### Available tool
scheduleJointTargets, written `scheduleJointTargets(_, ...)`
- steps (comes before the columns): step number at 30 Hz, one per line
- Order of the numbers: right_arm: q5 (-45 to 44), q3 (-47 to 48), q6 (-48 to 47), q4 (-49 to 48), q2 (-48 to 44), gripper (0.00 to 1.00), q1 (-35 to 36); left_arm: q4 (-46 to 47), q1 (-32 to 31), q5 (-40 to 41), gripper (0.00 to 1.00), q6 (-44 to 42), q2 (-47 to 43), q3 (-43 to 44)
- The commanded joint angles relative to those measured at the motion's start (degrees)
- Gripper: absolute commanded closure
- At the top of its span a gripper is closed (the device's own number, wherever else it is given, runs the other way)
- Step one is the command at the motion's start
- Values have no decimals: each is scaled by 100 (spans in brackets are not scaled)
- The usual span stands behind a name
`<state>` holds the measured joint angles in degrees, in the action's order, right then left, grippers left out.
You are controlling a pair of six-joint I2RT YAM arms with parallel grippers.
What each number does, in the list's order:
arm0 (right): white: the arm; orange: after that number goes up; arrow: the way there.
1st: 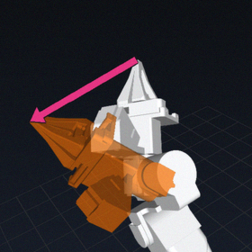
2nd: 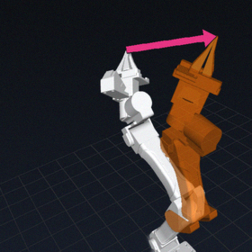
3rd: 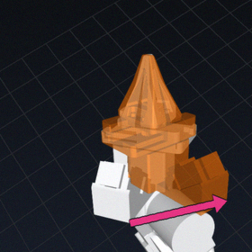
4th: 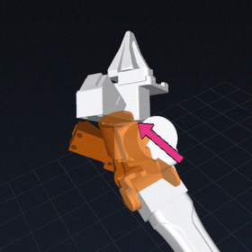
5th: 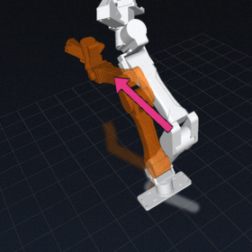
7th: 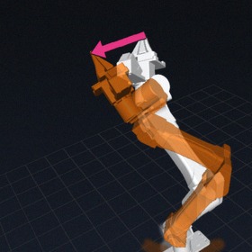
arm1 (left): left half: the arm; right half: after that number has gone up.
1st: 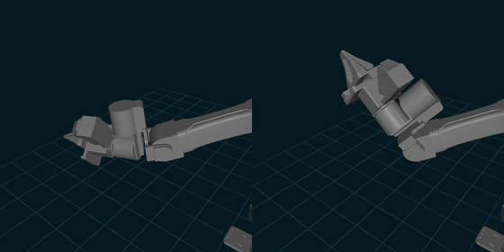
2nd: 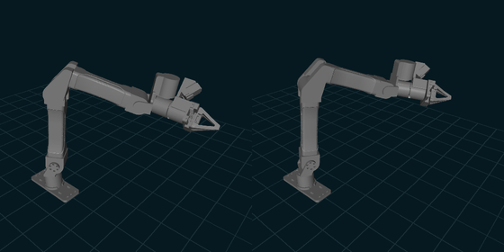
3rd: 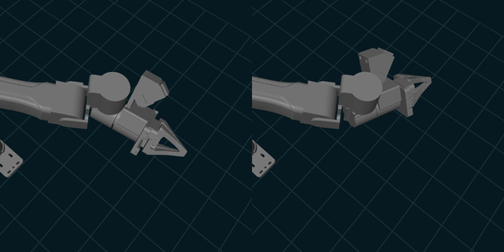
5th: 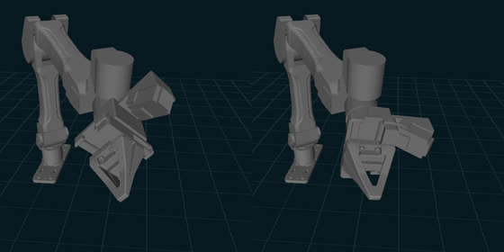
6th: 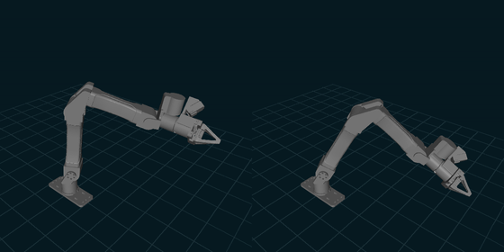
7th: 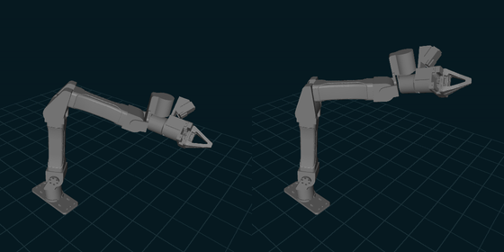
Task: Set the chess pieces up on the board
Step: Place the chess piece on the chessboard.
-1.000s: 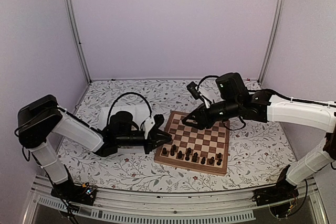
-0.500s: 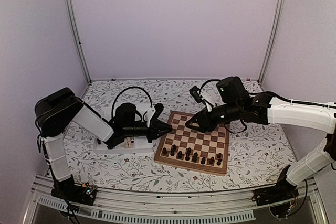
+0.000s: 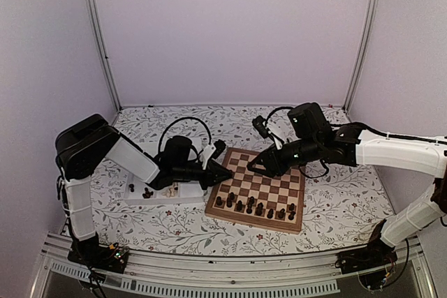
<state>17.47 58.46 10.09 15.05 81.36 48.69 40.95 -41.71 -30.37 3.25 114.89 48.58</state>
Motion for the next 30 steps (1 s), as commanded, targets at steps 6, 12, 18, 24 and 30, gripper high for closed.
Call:
scheduleJointTargets(6,-9,-48,-24,-19,-22,54,-25,-470,5,63,83,-113,139,198)
scheduleJointTargets(12,32,3,-33,-16,38,54,-25,-534,-3,49,75,-147,26,147)
scheduleJointTargets(18,41,34,-30,-24,56,54,-30,-636,-3,164,70,-188,-111,150)
scheduleJointTargets(24,11,51,-48,-19,85,54,-28,-649,-3,167,64,-199,-487,82)
scheduleJointTargets(30,-144,213,-202,-7,364,54,-41,-1021,-26,377,59,-205,-1624,57)
